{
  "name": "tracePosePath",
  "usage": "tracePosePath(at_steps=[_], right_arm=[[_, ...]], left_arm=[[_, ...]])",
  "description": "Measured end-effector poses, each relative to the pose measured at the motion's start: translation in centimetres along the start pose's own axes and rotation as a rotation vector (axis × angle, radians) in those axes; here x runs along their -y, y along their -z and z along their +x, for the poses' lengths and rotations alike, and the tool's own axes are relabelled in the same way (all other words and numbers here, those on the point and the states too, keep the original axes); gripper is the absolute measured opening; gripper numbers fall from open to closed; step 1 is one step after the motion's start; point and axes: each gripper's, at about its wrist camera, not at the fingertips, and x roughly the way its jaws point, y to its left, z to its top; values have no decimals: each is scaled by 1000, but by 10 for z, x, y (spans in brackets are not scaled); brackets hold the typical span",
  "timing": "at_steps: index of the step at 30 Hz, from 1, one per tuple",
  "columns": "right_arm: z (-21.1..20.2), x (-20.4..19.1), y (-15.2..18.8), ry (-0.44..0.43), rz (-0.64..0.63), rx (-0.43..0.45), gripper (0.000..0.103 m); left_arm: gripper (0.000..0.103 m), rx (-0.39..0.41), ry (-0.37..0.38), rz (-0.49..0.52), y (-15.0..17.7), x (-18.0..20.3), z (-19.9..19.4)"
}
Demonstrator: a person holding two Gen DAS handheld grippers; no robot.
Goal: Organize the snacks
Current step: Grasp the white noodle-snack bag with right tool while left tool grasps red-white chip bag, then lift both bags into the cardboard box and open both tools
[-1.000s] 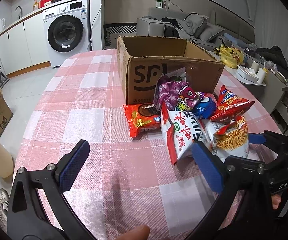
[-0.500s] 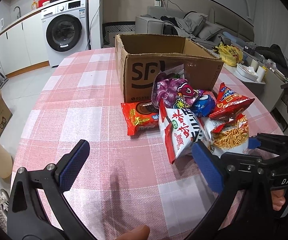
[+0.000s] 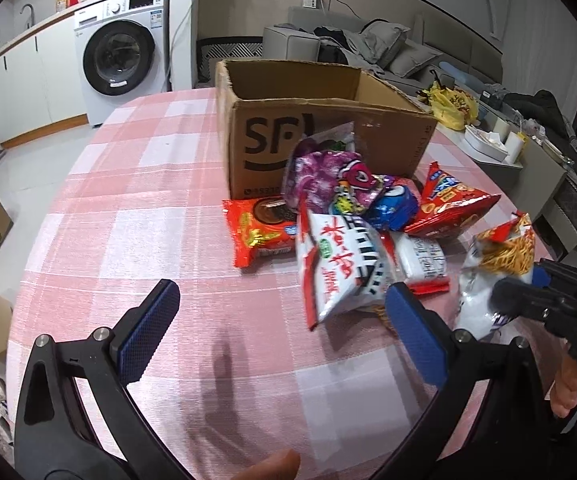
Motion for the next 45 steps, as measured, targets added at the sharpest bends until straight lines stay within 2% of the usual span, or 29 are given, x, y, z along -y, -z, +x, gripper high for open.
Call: tracePosePath(at_steps=[8, 20, 22, 24, 26, 34, 45], right_arm=[[-17, 25, 7, 36, 45, 20, 46], [-18, 42, 13, 27, 80, 14, 46], [-17, 43, 13, 26, 83, 12, 46], [-15, 44, 12, 26, 85, 13, 46], [-15, 44, 12, 26, 87, 12, 46], [-15, 44, 13, 29, 84, 16, 46], [-25, 30, 10, 10, 46, 49, 46]], left_arm=[[103, -33, -2, 63, -7, 22, 19], [102, -83, -63, 180, -10, 46, 45], [95, -86, -67, 195, -9, 48, 46], [85, -94, -31, 199, -8, 49, 46], [67, -98, 19, 196, -8, 51, 44], [58, -73, 58, 200, 1, 49, 32], [57, -16, 72, 134, 7, 26, 0]])
